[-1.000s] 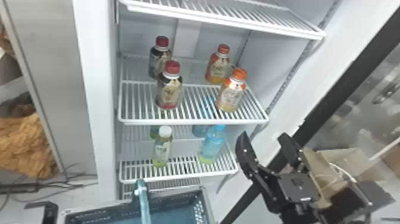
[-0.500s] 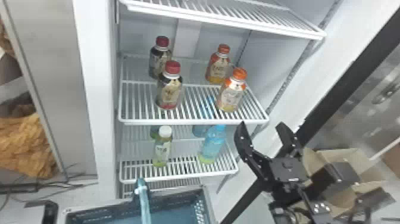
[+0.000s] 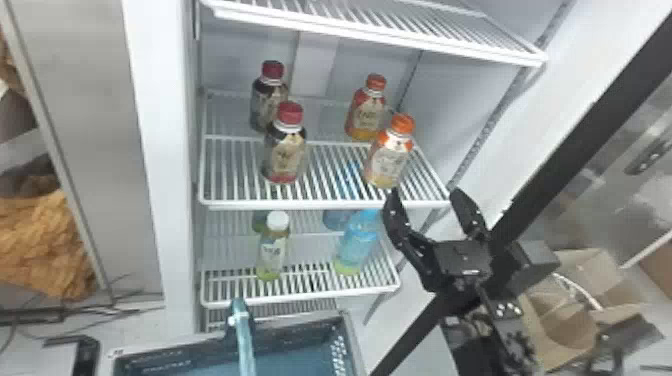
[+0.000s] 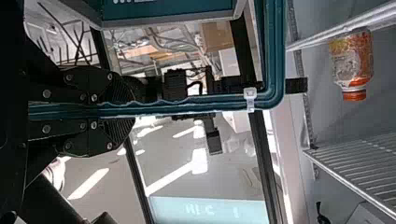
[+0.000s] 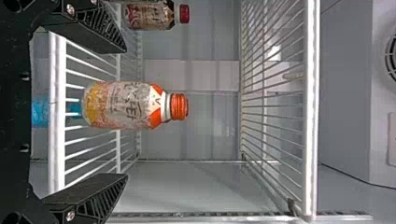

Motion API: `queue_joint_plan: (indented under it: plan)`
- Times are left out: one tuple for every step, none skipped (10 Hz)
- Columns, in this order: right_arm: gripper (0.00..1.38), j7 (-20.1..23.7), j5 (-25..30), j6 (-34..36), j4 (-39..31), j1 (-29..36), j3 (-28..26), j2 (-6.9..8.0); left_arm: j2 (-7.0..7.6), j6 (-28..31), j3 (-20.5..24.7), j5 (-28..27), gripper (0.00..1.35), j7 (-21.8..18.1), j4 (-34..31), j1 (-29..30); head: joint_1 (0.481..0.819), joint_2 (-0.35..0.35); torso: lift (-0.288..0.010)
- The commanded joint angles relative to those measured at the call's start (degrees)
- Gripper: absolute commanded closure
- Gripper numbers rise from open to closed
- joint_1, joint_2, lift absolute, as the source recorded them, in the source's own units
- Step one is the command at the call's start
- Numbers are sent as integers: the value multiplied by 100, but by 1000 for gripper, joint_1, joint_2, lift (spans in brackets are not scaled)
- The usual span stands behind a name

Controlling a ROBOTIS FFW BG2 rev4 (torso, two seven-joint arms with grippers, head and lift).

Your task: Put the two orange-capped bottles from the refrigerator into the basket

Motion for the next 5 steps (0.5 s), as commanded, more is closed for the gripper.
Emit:
queue_joint_plan:
  plan:
    - [102,40,19,155,155,-274,26,-44,0,0,0,1,1197,0,-6,0,695,-350,-40]
    - [102,49,19,268,240,-443,38,-62,0,0,0,1,1197,-9,8,0,695,-350,-40]
    - [102,75,31,324,408,-654,60,-88,0,0,0,12,1197,0,8,0,695,-350,-40]
    - [102,75,134,338,535,-822,60,-97,0,0,11,12,1197,0,8,0,695,-350,-40]
    - [102,67,179,338,633,-963,49,-97,0,0,11,12,1197,0,-6,14,695,-350,-40]
